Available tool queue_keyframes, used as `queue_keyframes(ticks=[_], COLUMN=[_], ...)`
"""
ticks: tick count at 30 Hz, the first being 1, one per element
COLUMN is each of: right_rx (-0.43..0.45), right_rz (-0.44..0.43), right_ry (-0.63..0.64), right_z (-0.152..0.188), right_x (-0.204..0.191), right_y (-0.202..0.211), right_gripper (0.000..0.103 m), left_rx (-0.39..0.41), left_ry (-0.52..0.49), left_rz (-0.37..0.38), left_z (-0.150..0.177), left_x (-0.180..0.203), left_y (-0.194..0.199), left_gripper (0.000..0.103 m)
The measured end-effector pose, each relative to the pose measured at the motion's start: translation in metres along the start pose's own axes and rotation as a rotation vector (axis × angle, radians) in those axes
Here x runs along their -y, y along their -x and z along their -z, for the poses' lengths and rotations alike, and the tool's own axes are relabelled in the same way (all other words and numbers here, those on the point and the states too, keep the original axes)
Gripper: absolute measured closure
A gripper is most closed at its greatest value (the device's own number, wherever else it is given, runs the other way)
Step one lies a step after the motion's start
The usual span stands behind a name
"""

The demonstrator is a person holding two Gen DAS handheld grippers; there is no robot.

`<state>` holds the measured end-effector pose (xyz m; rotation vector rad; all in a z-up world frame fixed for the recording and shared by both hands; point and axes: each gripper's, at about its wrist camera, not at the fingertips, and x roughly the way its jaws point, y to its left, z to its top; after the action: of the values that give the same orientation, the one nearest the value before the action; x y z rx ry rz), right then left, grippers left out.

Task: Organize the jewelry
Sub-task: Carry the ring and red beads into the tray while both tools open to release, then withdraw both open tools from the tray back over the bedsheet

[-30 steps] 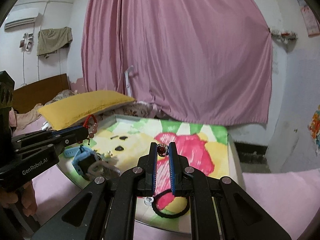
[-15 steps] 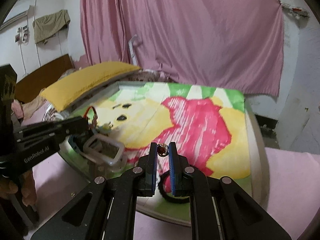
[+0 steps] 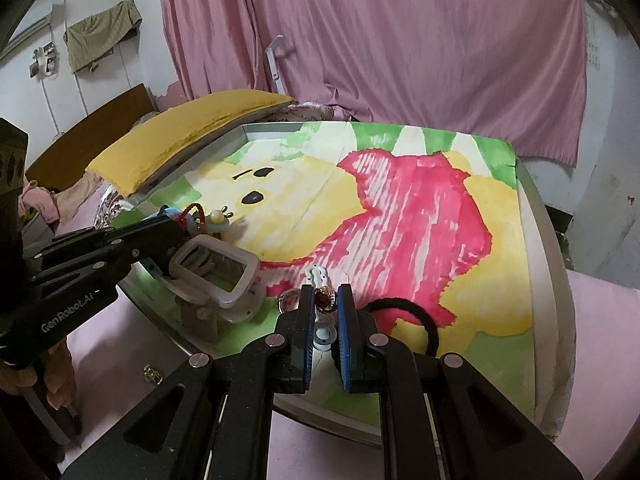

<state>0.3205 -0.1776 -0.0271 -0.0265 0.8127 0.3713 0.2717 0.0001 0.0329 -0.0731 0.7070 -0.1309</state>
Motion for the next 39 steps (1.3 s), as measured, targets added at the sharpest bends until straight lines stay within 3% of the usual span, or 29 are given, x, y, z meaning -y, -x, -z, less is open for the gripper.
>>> queue_keyframes(ticks=[7,13,16,20,22,24,27,33,39], right_rx=[0.017,0.091,0.154,0.228,0.261,0.301,0.356,0.451,0.510], right_rz=[0.013,0.049,0.077,0.105,0.115,0.128,0.135,0.134,0.120], right_ry=[0.005,0.013,0.005,-0.009,-0.013,-0.018,-0.027,-0.028,-0.010], right_z=[0.000,0.001,0.002,0.004,0.006,0.008,0.012,0.023,0.033], right_x=[-0.001,-0.003,-0.002,0.001,0.001,0.002,0.001,-0.003,-0.011], right_y=[0.001,0.015,0.027,0.042,0.049,0.057,0.069,0.089,0.106], right_gripper=[0.093,0.080,0.075,0.059,0.056,0.044,0.029,0.009,0.002], left_rx=[-0.004,0.038,0.068,0.114,0.139,0.166,0.216,0.299,0.347], left_ry=[0.009,0.013,0.026,0.049,0.072,0.110,0.165,0.190,0.156], left_rz=[0.020,0.030,0.035,0.040,0.046,0.061,0.070,0.005,-0.032], left_z=[0.001,0.001,0.001,0.001,0.002,0.003,0.005,0.016,0.027], left_x=[0.000,-0.001,-0.003,-0.008,-0.012,-0.018,-0.028,-0.033,-0.027], left_y=[0.000,0.008,0.014,0.022,0.026,0.031,0.042,0.064,0.084], left_gripper=[0.096,0.093,0.084,0.074,0.060,0.035,0.027,0.001,0.001])
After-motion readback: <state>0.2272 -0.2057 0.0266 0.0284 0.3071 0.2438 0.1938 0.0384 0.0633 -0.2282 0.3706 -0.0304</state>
